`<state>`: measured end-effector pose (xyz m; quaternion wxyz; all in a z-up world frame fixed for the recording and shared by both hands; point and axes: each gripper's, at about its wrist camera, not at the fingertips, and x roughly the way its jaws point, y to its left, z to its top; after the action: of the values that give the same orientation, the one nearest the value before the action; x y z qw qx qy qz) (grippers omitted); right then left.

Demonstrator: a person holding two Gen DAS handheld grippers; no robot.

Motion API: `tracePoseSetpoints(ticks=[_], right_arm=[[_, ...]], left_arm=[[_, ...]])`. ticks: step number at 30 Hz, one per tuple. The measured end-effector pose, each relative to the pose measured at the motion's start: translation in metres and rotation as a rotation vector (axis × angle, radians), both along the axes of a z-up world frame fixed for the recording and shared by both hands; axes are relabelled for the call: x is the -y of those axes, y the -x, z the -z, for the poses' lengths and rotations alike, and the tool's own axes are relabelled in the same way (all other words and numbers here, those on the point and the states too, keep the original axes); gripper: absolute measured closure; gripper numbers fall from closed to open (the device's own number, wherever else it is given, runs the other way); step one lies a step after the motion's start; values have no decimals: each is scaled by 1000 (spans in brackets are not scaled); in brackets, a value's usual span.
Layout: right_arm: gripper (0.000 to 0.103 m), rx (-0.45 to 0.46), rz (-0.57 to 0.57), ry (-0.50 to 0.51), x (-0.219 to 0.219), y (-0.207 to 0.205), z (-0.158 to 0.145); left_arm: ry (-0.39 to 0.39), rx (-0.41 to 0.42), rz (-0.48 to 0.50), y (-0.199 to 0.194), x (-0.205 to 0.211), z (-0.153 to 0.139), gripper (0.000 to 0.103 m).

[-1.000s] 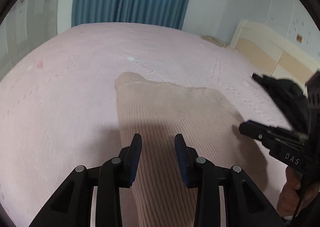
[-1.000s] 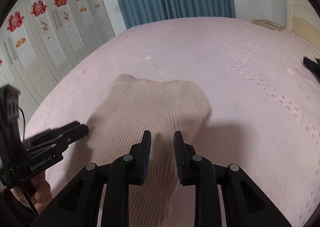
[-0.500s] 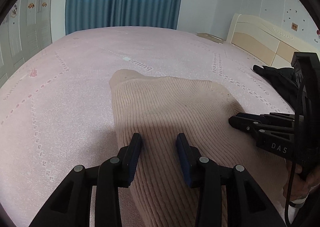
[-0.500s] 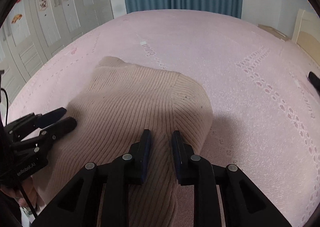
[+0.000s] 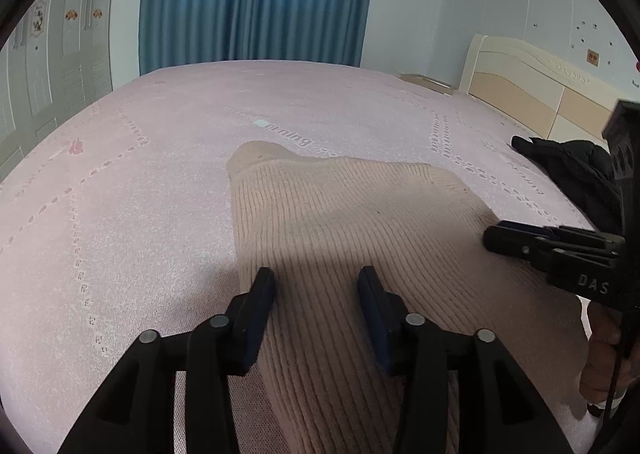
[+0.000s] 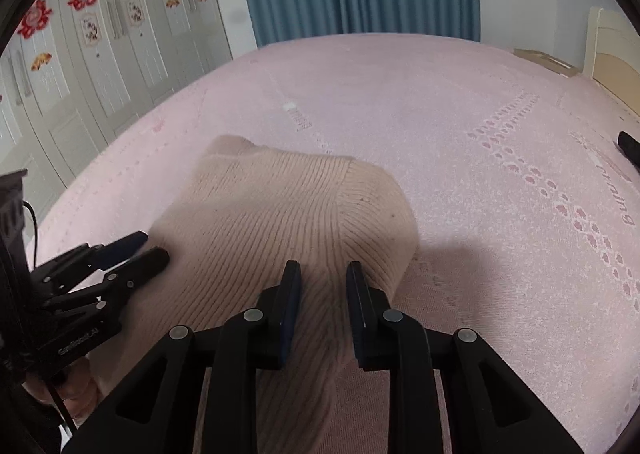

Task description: Fold small clothes

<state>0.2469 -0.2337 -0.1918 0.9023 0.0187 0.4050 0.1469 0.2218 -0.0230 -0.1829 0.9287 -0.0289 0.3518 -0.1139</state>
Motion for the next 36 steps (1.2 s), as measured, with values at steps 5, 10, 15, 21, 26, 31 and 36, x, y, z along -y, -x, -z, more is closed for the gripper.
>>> tracePoseSetpoints(ticks=[5,10,15,21,26,31,36], right_arm=[[76,10,28,-16,5,5,-5],[68,10,77,-16,13,5,-5],[68,-65,117,-89,22,-14,9],[83,-102,112,-163,28,-25,15],[83,-61,99,-92,20,-20,11],[75,-33,122,2,16,-17,9],[73,-31,134,11,19,-8,6]], left_arm=[[72,-39,-23,-6,-13,5,44],[98,-42,-22,-7,-16,7,44],[101,-40,-23,-7,-16,8,44],[124,-39,-19,-7,-19,9,44],[128,-38,-20,-5,-19,9,44],[111,-36,-34,-4,-16,8,42],[95,-36,-74,4,-11,6,41]])
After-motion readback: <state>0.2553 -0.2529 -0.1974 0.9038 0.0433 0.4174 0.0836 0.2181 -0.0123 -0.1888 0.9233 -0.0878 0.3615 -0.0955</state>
